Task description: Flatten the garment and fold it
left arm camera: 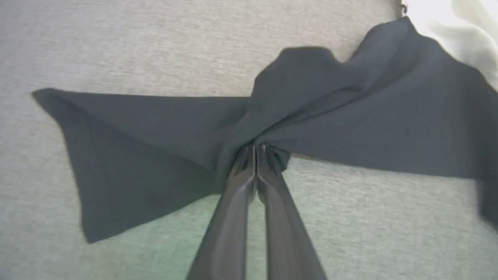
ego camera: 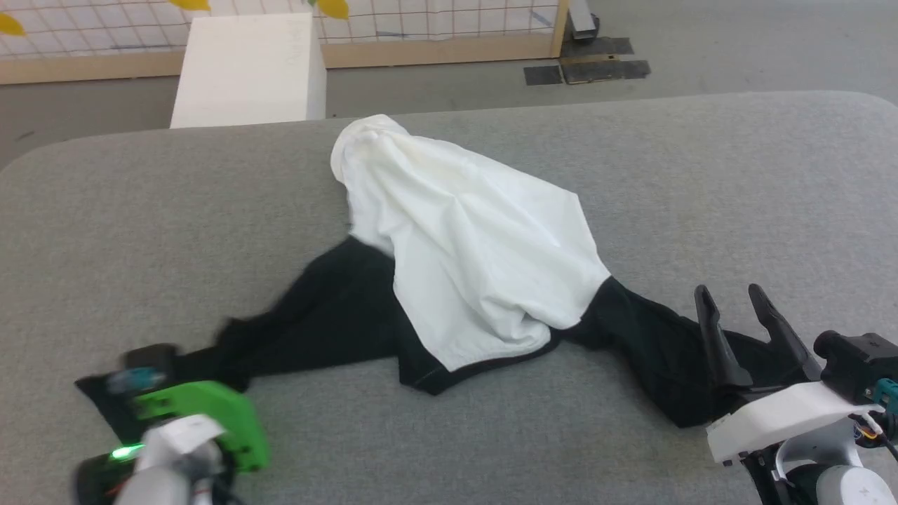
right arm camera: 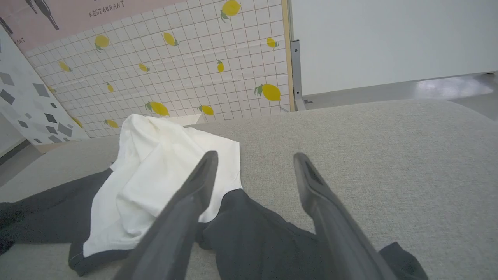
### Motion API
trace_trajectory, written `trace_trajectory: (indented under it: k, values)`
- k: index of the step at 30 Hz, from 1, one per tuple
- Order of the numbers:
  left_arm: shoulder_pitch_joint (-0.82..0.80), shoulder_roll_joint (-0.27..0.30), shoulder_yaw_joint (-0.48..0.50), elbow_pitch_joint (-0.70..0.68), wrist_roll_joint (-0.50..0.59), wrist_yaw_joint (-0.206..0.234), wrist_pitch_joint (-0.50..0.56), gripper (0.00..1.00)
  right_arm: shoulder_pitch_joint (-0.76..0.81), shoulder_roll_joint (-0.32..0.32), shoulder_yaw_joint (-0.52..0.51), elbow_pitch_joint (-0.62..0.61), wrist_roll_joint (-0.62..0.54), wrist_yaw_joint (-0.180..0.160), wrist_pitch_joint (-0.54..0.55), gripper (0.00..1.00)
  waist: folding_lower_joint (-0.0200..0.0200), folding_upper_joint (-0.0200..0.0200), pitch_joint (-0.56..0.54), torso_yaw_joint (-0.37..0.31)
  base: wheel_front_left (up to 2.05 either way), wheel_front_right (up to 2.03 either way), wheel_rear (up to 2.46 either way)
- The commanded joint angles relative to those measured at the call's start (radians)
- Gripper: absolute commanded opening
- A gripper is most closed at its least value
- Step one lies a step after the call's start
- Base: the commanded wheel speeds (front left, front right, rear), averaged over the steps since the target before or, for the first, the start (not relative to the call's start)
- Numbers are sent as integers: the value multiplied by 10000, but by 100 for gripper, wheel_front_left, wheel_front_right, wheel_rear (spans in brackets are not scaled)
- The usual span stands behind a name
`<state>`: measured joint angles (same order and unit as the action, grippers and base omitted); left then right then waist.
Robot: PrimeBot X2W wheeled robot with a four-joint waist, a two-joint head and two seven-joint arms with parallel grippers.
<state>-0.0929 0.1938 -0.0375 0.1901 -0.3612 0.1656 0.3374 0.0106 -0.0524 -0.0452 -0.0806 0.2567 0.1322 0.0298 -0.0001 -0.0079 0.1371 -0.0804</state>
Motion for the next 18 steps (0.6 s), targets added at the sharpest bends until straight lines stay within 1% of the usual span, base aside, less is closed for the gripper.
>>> trace_trajectory:
  k: [1, 4, 7, 12, 15, 17, 18]
  values:
    - [269, 240, 307, -222, -121, 167, -57, 0, 108, 22, -38, 23, 7, -15, 15, 100, 1, 77, -17, 156, 0, 0, 0]
    - [620, 564, 925, -642, -317, 390, -98, 0, 89, 22, -72, 14, -5, -15, 83, 100, 1, 77, -10, 283, 0, 0, 0]
    - [782, 888, 1438, -752, -512, 456, -160, 0, 60, 22, -87, -12, -47, -15, 155, 100, 1, 77, 14, 386, 0, 0, 0]
    - [397, 1432, 1830, -279, -575, 254, -592, 0, 10, 22, -74, -85, -112, -15, 297, 100, 1, 77, 145, 484, 0, 0, 0]
    - [-6, 1551, 1858, 207, -565, 117, -1021, 0, -21, 22, -75, -106, -140, -15, 352, 100, 1, 77, 230, 520, 0, 0, 0]
    - [-194, 1499, 1863, 512, -559, 116, -1337, 100, -29, 22, -30, -101, -147, -15, 410, 100, 1, 77, 272, 529, 0, 0, 0]
    - [-237, 1446, 1827, 602, -578, 67, -1458, 100, -35, 22, -6, -97, -148, -15, 436, 100, 1, 77, 281, 526, 0, 0, 0]
